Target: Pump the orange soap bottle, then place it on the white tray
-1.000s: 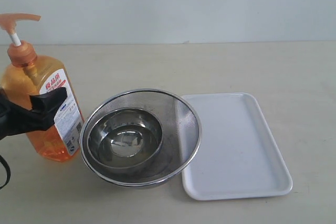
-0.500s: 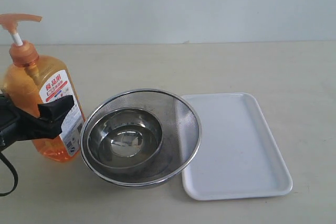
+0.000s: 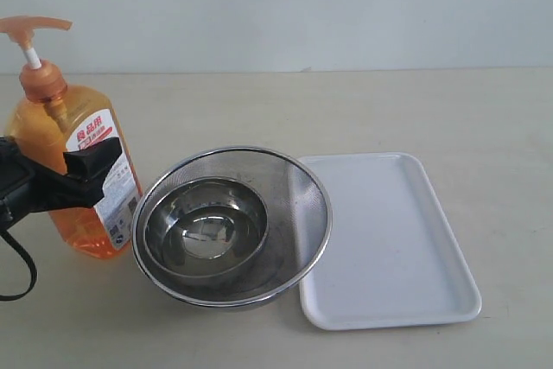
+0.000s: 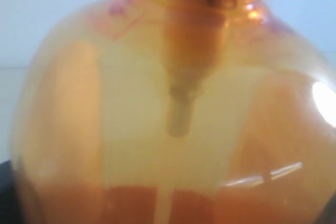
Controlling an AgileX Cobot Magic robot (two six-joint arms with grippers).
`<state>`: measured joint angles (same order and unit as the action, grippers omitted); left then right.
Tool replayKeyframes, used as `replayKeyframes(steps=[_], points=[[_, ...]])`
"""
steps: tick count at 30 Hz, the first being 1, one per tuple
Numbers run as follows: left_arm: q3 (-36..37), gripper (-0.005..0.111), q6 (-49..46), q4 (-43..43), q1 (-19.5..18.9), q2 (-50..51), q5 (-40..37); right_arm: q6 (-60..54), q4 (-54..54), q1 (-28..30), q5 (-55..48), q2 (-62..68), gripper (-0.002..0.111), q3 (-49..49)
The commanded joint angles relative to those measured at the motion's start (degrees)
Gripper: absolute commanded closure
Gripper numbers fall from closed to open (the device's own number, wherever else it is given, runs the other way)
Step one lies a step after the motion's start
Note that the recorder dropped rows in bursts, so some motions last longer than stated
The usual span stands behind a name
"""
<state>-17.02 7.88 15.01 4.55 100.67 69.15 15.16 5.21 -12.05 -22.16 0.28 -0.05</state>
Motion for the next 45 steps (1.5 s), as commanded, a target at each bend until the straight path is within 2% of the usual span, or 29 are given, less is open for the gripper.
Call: replayKeyframes(steps=[1, 6, 9, 10, 11, 12, 13, 15, 22, 25, 39, 45], points=[[-0.4, 0.028, -0.3, -0.4, 0.0, 0.1, 0.8, -0.2, 0.1, 0.1, 0.3, -0.3, 0.106, 0.0], [-0.4, 0.029, -0.5, -0.4, 0.0, 0.1, 0.8, -0.5, 0.0, 0.1, 0.3, -0.3, 0.106, 0.0], [-0.4, 0.038, -0.7, -0.4, 0.0, 0.1, 0.8, -0.5, 0.0, 0.1, 0.3, -0.3, 0.106, 0.0], [-0.4, 0.045, -1.3, -0.7, 0.0, 0.1, 0.8, -0.5, 0.0, 0.1, 0.3, -0.3, 0.106, 0.0], [-0.4, 0.060, -2.4, -0.7, 0.0, 0.1, 0.8, -0.2, 0.0, 0.1, 0.3, -0.3, 0.106, 0.0], [-0.4, 0.070, -2.6, -0.7, 0.0, 0.1, 0.8, -0.2, 0.0, 0.1, 0.3, -0.3, 0.106, 0.0], [-0.4, 0.087, -2.6, -0.7, 0.0, 0.1, 0.8, -0.2, 0.0, 0.1, 0.3, -0.3, 0.106, 0.0], [-0.4, 0.102, -2.6, -0.7, 0.0, 0.1, 0.8, -0.2, 0.0, 0.1, 0.3, -0.3, 0.106, 0.0], [-0.4, 0.102, -2.7, -0.4, 0.0, -1.3, 0.8, -0.2, 0.0, 0.1, 0.3, -0.3, 0.106, 0.0], [-0.4, 0.102, -7.9, 1.9, 0.0, -4.0, 0.8, -0.3, 0.0, 0.1, 0.0, -0.3, 0.106, 0.0], [1.3, 0.102, -12.6, 4.1, 0.0, -16.7, -15.3, -0.2, 0.0, 0.1, 0.0, -0.3, 0.106, 0.0], [3.5, 0.102, -13.7, 7.6, 0.0, -19.1, -16.9, -0.2, 0.0, 0.1, 0.0, -0.3, 0.106, 0.0]])
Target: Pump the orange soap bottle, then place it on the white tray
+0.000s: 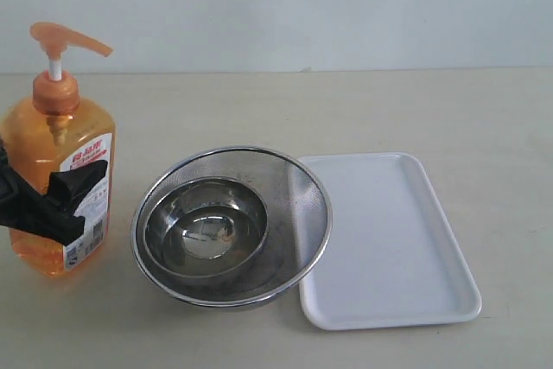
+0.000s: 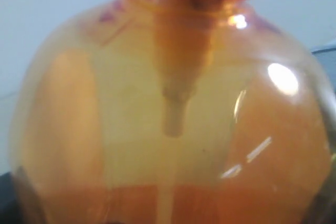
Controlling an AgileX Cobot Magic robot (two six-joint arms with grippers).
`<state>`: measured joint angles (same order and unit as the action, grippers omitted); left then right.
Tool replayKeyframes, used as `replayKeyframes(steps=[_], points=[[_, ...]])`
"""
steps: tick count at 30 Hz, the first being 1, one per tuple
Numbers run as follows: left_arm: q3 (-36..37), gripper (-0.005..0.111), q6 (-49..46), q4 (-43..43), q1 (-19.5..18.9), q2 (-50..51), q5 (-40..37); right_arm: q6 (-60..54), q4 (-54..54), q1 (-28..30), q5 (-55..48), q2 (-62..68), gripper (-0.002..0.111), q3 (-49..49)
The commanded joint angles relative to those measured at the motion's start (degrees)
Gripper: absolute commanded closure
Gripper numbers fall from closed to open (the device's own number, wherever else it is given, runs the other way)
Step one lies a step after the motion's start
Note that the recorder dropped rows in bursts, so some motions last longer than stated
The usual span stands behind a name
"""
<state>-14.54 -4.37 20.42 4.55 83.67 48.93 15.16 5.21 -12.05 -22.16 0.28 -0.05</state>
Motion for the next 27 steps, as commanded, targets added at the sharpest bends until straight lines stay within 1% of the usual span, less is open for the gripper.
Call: replayKeyframes(steps=[1, 4, 7, 12, 17, 27], points=[[1.1, 0.102, -2.2, 2.2, 0.0, -2.2, 3.3, -0.2, 0.0, 0.1, 0.0, -0.3, 0.106, 0.0], [1.5, 0.102, -5.4, 2.6, 0.0, -2.3, 2.2, -0.2, 0.0, 0.1, 0.0, -0.3, 0.106, 0.0], [1.5, 0.102, -5.6, 3.0, 0.0, -2.3, 0.1, -0.2, 0.0, 0.1, 0.0, -0.3, 0.106, 0.0], [1.8, 0.102, -9.9, 4.7, 0.0, -2.3, 0.3, -0.2, 0.0, 0.1, 0.0, -0.3, 0.106, 0.0], [1.8, 0.102, -10.0, 7.5, 0.0, -2.3, 0.8, -0.2, 0.0, 0.1, 0.0, -0.3, 0.106, 0.0], [1.8, 0.102, -10.0, 7.6, 0.0, -2.3, 0.7, -0.2, 0.0, 0.1, 0.0, -0.3, 0.106, 0.0]])
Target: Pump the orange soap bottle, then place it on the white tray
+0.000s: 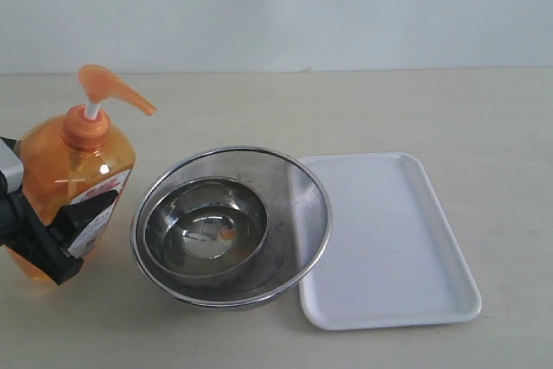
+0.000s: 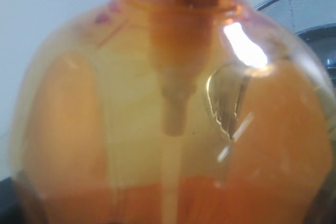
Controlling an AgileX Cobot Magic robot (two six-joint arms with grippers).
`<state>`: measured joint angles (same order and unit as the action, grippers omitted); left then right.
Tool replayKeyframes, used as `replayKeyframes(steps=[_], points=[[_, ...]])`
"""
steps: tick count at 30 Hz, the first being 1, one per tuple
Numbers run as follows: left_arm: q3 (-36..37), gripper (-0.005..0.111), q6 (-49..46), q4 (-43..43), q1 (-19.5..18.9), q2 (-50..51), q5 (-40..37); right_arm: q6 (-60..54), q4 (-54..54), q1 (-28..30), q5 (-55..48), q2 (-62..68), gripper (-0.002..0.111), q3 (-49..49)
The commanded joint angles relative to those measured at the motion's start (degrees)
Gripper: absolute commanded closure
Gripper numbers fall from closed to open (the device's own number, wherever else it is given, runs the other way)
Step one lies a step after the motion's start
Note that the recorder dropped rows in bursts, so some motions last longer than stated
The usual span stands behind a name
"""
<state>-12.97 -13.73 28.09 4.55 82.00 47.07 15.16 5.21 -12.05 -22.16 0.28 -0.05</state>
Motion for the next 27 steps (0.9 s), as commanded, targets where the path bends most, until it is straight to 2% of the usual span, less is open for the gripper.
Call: replayKeyframes(steps=[1, 11, 17, 22, 24, 27], points=[[0.2, 0.102, -0.3, -0.1, 0.0, -0.6, 2.6, -0.2, 0.0, 0.1, 0.0, -0.3, 0.106, 0.0], [0.2, 0.102, 0.4, -0.2, 0.0, -0.6, 2.6, -0.7, 3.2, 0.1, 2.0, -0.3, 0.106, 0.0], [0.2, 0.102, 0.9, -0.2, 0.0, -0.6, 2.6, 0.2, 4.0, 0.1, 15.6, -0.3, 0.106, 0.0], [0.2, 0.102, 2.3, -0.2, 0.0, -0.6, 2.6, 9.2, -3.2, 0.1, 30.0, -0.3, 0.106, 0.0], [0.2, 0.102, 2.4, -0.6, 0.0, -0.6, 2.6, 20.2, -7.4, 0.1, 33.9, -0.3, 0.106, 0.0], [0.2, 0.102, 2.4, -0.6, 0.0, -0.6, 2.6, 26.5, -2.5, -0.2, 34.0, -0.3, 0.106, 0.1]])
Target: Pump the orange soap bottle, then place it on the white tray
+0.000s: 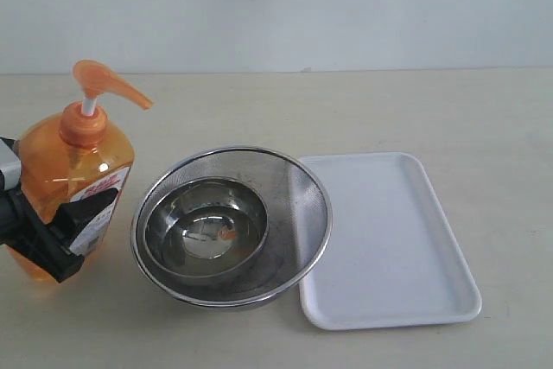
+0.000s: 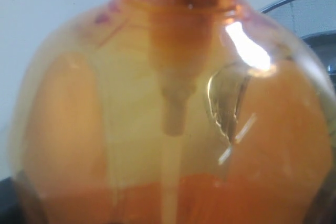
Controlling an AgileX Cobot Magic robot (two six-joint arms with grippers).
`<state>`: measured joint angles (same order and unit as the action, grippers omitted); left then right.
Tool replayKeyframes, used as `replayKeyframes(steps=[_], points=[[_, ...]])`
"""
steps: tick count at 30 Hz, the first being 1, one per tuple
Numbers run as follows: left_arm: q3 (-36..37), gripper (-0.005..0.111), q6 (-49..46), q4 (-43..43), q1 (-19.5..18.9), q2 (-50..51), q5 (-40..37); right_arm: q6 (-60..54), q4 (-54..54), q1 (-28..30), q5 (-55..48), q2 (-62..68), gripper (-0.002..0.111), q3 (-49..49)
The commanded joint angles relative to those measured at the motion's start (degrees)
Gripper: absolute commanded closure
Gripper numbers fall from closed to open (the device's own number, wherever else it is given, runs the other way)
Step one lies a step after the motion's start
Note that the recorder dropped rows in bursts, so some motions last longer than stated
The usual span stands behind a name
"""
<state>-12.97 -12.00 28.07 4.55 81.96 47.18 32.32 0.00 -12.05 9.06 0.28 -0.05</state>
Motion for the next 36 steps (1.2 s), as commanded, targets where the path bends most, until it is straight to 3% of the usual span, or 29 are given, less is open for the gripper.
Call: replayKeyframes(steps=[1, 5, 8, 10, 13, 16, 19, 22, 25, 29, 36], points=[[0.2, 0.102, 0.6, -0.6, 0.0, -0.6, 2.4, 10.1, 7.8, -0.5, 2.7, -0.3, 0.106, 0.8], [0.2, 0.102, 0.4, -0.6, 0.0, -0.6, 2.8, 23.6, 16.8, -3.0, 10.8, 2.0, 0.106, 2.8], [0.2, 0.102, 0.4, -0.2, 0.0, -0.6, 2.9, 24.8, 28.0, -5.1, 20.4, 7.0, 0.106, 4.8], [0.2, 0.102, 0.4, -0.2, 0.0, -0.6, 2.9, 26.7, 31.5, -5.8, 21.1, 11.4, 0.106, 7.1], [0.2, 0.102, 0.4, -0.2, 0.0, -0.6, 3.0, 28.7, 33.0, -5.8, 17.3, 20.6, 0.106, 11.2], [0.2, 0.102, 0.4, 0.0, 0.0, -0.6, 3.0, 28.7, 37.9, -5.8, 20.6, 30.7, 0.106, 15.0], [0.2, 0.102, 0.4, 0.3, 0.0, -0.6, 3.0, 31.5, 48.7, -5.8, 25.9, 41.8, 0.106, 21.0], [0.1, 0.102, 0.4, 0.3, 0.0, -0.6, 3.0, 42.8, 62.3, -5.8, 27.2, 54.1, 0.106, 28.7], [-0.3, 0.102, 0.4, 0.3, 0.0, -0.6, 3.0, 49.2, 73.2, -5.8, 36.3, 65.2, 0.106, 36.6], [-0.4, 0.102, 0.4, 0.3, 0.0, -0.6, 2.7, 51.8, 75.4, -5.8, 45.7, 77.3, 0.106, 46.0], [-0.4, 0.102, 0.4, 0.1, 0.0, -0.6, 2.7, 48.8, 77.3, -9.9, 45.0, 89.9, 0.106, 55.5]])
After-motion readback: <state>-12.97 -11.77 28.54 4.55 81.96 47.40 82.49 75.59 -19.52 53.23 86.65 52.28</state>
